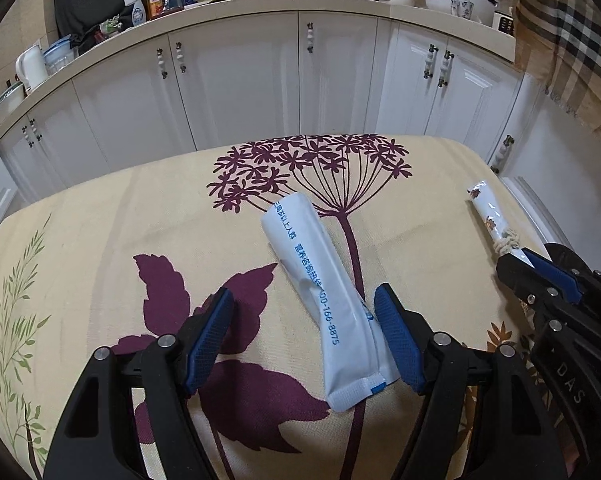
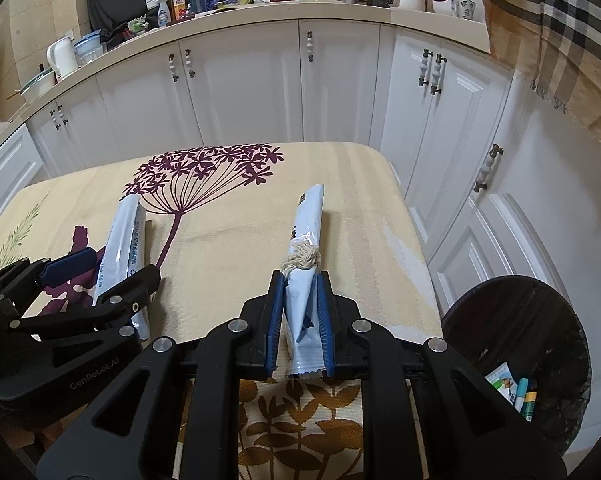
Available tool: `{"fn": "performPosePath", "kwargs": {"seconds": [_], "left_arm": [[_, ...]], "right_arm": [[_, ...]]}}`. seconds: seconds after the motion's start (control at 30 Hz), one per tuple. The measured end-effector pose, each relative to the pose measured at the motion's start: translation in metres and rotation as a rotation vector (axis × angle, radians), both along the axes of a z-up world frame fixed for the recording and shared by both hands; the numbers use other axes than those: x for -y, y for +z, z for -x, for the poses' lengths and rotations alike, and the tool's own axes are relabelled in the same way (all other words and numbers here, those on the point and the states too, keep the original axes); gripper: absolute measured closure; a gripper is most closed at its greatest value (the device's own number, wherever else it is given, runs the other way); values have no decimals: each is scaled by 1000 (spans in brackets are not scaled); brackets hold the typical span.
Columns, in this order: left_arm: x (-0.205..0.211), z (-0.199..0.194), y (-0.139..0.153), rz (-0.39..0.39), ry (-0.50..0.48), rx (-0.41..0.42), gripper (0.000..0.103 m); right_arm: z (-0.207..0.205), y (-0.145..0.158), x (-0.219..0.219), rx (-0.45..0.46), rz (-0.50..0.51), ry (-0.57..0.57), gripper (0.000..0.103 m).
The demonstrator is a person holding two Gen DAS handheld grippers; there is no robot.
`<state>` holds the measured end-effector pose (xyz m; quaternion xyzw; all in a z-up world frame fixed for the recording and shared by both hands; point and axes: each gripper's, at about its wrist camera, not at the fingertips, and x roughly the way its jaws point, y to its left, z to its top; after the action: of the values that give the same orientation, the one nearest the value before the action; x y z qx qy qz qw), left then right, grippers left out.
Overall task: Collect trash
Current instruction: 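Grasp the white printed wrapper packet with the left tool, then carry the string-tied tube and white packet over the black bin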
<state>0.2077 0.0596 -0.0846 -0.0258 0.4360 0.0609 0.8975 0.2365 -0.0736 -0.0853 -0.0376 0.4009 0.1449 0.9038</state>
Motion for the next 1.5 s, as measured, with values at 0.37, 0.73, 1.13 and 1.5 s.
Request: {"fn": "performPosePath", "kwargs": {"seconds": [0.37, 0.73, 1.13, 1.5], "left_arm": [[-5, 9, 2, 11, -39, 13, 75], [-12, 41, 9, 21, -39, 46, 76], [-11, 86, 22, -1, -39, 96, 76], [-3, 125, 26, -9, -49, 118, 76]], "right_arm": [[3, 0, -1, -2, 1, 3, 86], [26, 1, -2, -1, -2, -2, 87], [77, 8, 1, 16, -17, -4, 87], [122, 14, 18, 44, -31, -24, 87]]}}
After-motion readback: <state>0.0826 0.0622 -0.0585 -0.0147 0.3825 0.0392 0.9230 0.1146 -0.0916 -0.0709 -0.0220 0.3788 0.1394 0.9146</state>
